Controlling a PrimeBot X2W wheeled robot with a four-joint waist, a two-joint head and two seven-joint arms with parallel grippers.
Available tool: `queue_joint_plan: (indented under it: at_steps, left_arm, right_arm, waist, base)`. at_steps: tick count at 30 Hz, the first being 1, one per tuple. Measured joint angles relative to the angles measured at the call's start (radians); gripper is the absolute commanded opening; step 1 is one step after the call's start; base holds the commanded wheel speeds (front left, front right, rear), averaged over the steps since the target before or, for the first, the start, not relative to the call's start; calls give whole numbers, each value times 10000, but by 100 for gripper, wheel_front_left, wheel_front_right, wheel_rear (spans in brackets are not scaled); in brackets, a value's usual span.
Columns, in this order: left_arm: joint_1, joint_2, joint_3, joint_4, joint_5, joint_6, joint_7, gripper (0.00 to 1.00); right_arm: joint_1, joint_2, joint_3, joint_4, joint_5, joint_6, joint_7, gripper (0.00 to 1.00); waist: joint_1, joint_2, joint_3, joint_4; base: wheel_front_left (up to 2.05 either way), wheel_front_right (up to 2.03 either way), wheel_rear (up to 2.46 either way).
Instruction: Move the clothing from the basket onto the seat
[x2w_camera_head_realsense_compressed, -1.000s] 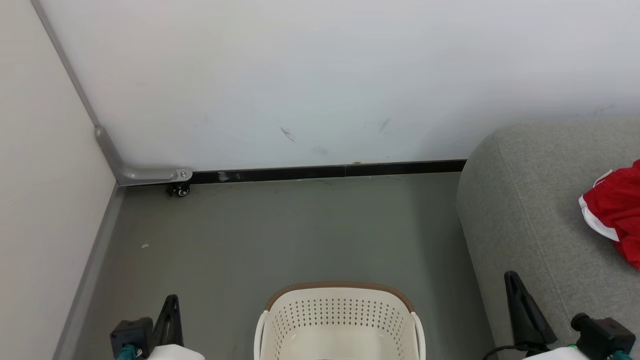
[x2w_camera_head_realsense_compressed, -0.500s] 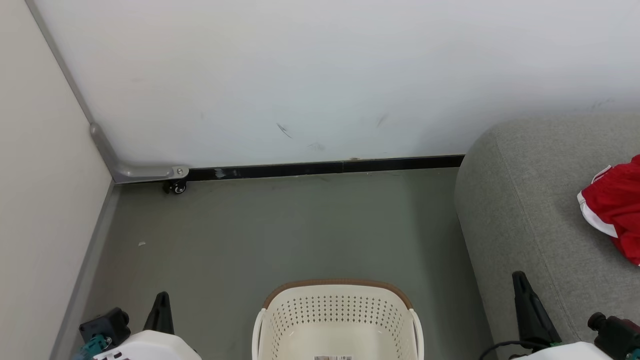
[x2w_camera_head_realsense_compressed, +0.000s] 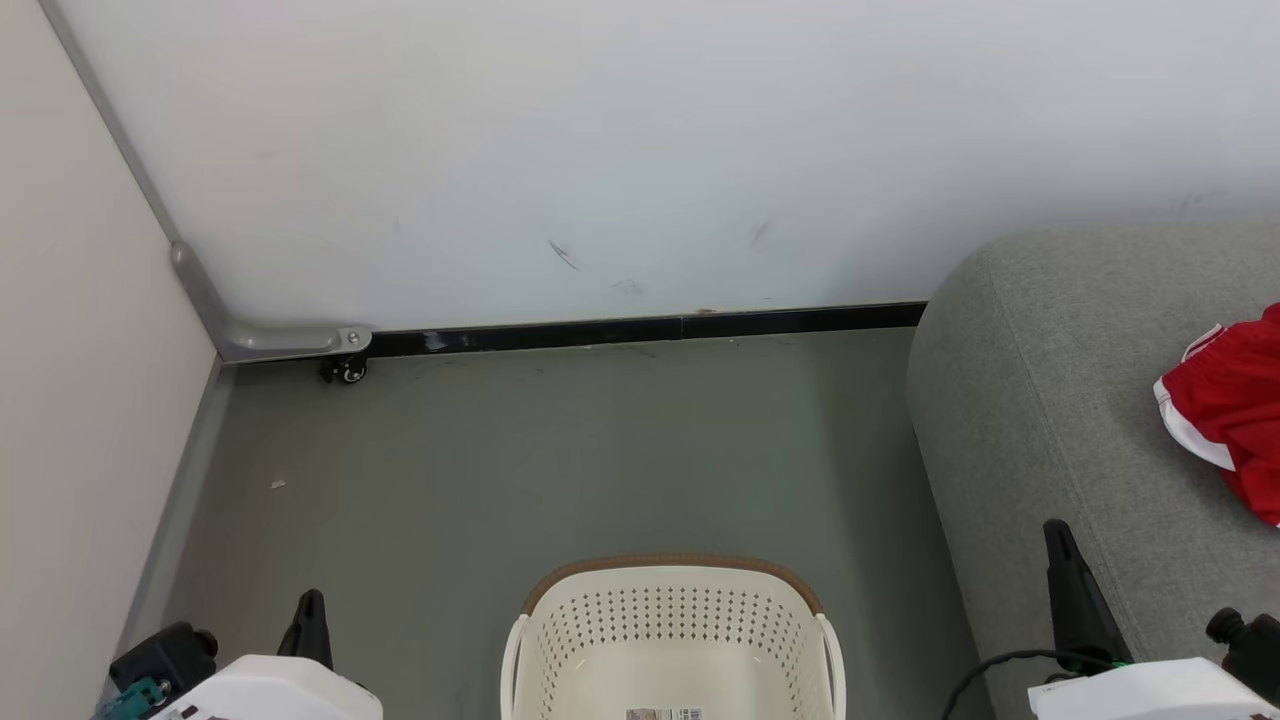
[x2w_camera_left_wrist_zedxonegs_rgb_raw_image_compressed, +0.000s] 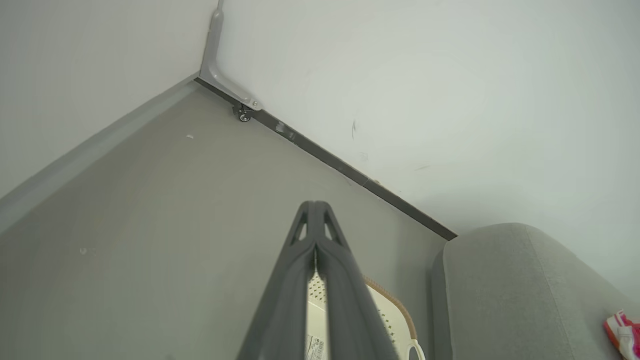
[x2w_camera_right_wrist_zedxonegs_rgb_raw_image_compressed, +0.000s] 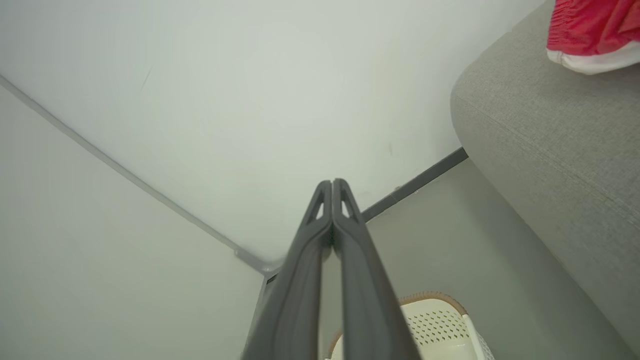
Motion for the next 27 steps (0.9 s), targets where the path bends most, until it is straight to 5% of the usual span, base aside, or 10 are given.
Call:
queue_joint_plan:
  at_steps: [11, 27]
  left_arm:
    - [0, -27, 226, -171, -1661, -362, 332, 0]
    - [0, -69, 541, -491, -4197, -974, 832, 0]
  right_arm:
    - [-32, -6, -86, 69, 1544, 0, 337, 0]
    - [-429, -31, -284, 314, 3923, 0, 775, 0]
  waist:
    - [13, 0, 14, -48]
    - [-122, 0, 228, -121]
  base:
    - [0, 0, 0]
    - [0, 0, 0]
